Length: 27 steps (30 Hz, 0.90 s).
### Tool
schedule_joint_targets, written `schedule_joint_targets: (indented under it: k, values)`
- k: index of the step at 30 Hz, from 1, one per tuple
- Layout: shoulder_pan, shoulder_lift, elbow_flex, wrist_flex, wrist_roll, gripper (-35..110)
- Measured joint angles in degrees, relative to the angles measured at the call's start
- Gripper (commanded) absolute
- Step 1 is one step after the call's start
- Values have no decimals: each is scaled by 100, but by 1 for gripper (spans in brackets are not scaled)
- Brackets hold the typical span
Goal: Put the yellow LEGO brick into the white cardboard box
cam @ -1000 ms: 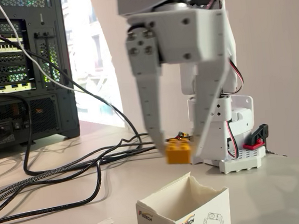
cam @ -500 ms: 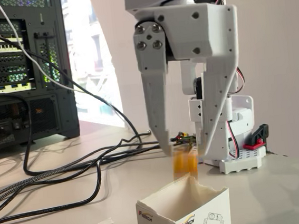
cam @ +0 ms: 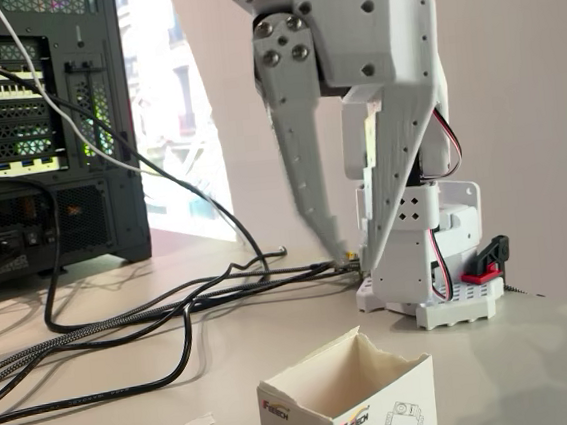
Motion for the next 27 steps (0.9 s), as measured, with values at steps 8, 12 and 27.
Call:
schedule_joint_targets:
  k: [8,12,27]
  values:
    - [1046,1652,2074,-1020,-4078,1]
    - [1362,2338,3208,-1696,-5010,1]
    - [1767,4447,6012,-3445,-5634,-1]
